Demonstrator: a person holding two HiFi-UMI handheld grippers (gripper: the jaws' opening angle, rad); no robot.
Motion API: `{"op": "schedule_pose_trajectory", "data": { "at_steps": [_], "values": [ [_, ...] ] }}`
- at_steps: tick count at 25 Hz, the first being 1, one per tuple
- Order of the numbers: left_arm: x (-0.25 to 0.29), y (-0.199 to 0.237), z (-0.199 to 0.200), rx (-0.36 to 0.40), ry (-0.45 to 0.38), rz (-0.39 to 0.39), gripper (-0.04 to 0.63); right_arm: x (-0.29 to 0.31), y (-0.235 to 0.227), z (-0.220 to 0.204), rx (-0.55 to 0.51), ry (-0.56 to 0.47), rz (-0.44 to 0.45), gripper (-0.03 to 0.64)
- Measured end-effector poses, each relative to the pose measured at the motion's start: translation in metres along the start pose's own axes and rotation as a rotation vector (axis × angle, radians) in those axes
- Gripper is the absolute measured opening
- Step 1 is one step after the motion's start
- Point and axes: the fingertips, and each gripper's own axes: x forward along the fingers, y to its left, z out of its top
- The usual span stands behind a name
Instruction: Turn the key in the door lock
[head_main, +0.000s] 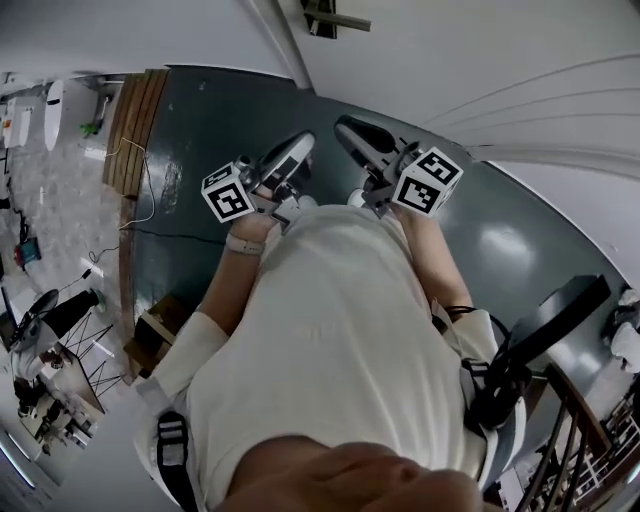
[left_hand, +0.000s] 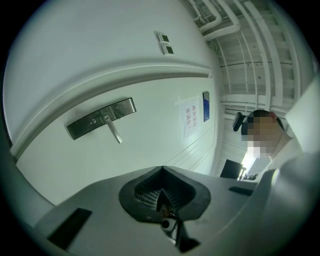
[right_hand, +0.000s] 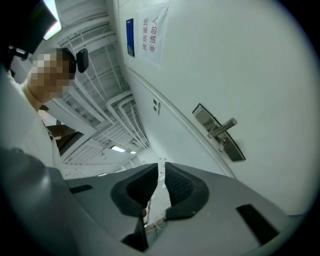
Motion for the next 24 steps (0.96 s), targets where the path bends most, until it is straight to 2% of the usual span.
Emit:
{"op": "schedule_pose_trajectory", "data": {
  "at_steps": [4, 12, 16, 20, 24],
  "values": [
    [-0.008, -0.007, 0.007, 0.0, 0.006, 0.0, 0.008, 0.003, 0.006, -0.002, 0.026, 0.001, -0.036, 0.055],
    [-0.01, -0.02, 0.016, -0.026, 0.007, -0.013, 0.008, 0.009, 0.026, 0.008, 0.058, -0.013, -0.035, 0.055],
    [-0.016, -0.011, 0.009, -0.12, -0.006, -0.043, 0.008, 0.007, 0.021, 0.0, 0.062, -0.021, -0.037, 0.055],
    [-0.021, 0.0, 0.003, -0.183, -0.003, -0.012, 0.008, 0.007, 0.017, -0.004, 0.08, -0.024, -0.034, 0.055],
    [-0.025, 0.006, -0.002, -0.214, 0.018, 0.013, 0.008, 0.006, 0.016, -0.007, 0.081, -0.025, -0.033, 0.055]
  ]
}}
